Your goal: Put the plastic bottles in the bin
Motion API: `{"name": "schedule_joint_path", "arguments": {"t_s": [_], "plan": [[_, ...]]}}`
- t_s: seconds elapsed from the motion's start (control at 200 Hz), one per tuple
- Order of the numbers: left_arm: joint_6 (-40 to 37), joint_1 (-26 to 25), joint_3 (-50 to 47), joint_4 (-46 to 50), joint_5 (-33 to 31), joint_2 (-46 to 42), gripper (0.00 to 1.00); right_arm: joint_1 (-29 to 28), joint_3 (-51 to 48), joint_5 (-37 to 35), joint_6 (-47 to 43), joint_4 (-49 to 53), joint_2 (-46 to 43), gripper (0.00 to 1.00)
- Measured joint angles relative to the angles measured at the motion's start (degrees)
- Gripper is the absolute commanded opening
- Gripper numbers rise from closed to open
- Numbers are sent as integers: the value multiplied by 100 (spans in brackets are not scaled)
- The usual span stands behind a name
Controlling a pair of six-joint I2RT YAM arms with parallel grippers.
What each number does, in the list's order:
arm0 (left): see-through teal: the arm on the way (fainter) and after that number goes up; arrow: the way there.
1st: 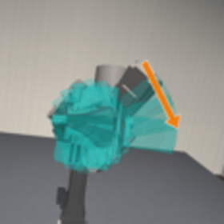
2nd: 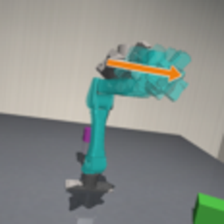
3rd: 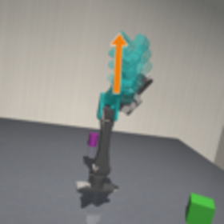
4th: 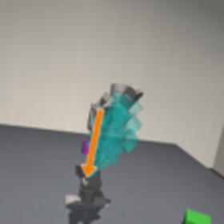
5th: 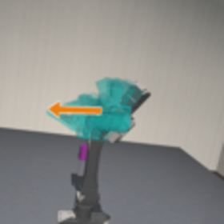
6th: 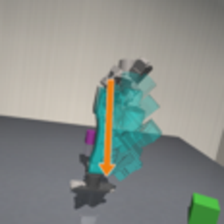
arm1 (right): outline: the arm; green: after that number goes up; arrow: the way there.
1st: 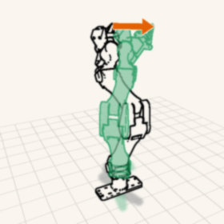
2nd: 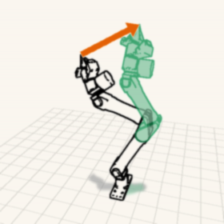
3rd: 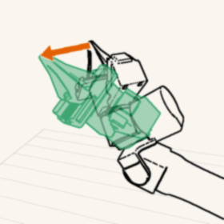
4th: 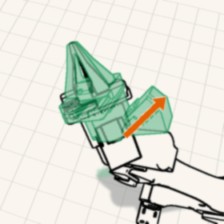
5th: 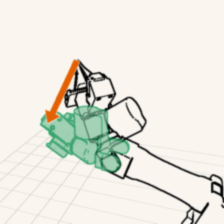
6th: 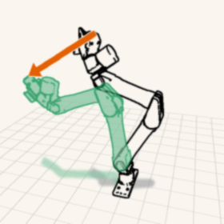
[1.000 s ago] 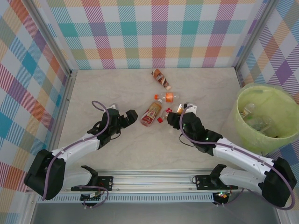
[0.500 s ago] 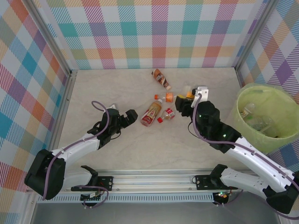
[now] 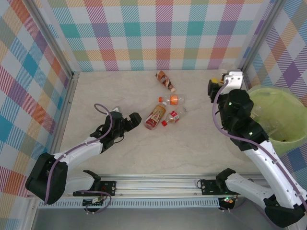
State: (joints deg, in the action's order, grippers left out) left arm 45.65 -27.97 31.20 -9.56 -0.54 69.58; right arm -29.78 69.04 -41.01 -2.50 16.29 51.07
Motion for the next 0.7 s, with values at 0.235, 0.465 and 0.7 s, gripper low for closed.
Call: {"name": "schedule_joint_path", "arguments": {"t_s": [0.235, 0.465, 0.7], "plan": [[0, 0, 0, -175, 4, 35, 100, 1469, 570, -39, -586, 317, -111, 36], [0, 0, 0, -278, 4, 33, 100, 2839, 876, -267, -704, 1054, 457, 36], [0, 0, 0, -278, 2, 33, 100, 3624, 533, -658, -981, 1283, 442, 36]]}}
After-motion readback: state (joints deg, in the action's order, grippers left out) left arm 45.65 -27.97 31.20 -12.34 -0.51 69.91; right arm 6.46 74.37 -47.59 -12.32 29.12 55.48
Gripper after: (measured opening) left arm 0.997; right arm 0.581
